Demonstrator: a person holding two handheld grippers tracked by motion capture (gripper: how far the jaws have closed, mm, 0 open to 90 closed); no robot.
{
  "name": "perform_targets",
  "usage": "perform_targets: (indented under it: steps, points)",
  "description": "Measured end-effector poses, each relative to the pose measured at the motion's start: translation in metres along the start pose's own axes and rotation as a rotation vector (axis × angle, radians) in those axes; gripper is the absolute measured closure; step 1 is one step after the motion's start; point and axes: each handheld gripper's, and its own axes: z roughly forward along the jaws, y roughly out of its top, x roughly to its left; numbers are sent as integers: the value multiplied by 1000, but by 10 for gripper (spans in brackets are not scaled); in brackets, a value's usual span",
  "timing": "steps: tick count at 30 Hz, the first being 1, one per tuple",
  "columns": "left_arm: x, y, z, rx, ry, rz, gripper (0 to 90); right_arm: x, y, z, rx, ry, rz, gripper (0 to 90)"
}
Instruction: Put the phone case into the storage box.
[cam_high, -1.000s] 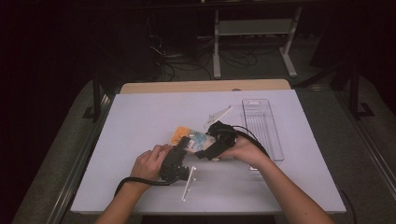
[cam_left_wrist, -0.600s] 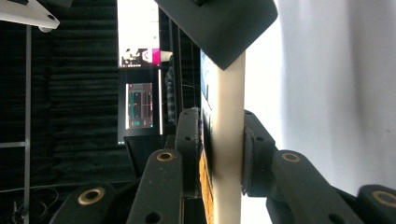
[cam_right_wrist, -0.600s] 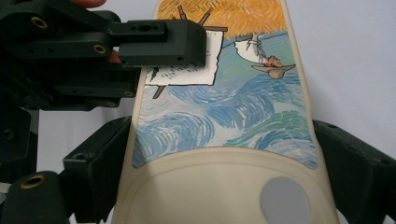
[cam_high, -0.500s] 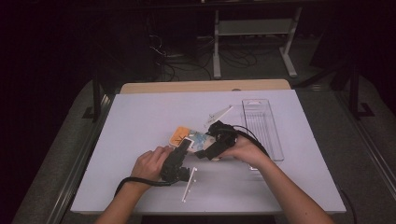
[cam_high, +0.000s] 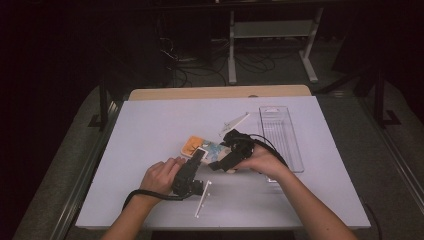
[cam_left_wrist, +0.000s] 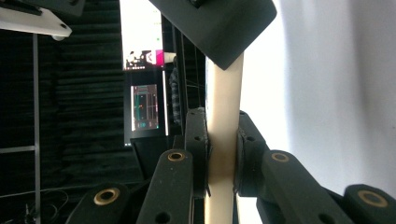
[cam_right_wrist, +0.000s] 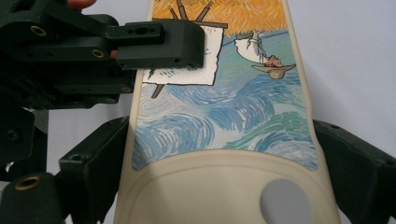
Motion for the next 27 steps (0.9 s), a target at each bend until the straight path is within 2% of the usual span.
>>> perform_targets:
  steps: [10, 17, 20, 24, 25, 27]
  points:
    - [3, -7, 0, 22, 2, -13, 790, -1, 0, -8, -38, -5, -13, 20]
    - [4, -20, -1, 61, -11, -20, 790, -4, -3, -24, -69, -39, -16, 10]
    - [5, -25, -1, 75, -15, -26, 790, -7, -6, -32, -92, -59, -41, 10]
    - [7, -30, -2, 97, -20, -31, 790, -8, -14, -43, -100, -84, -47, 10]
    - [7, -30, -2, 99, -18, -31, 790, -6, -16, -45, -101, -87, -28, 10]
    - [8, -32, -3, 104, -20, -34, 790, -8, -21, -49, -106, -101, -30, 10]
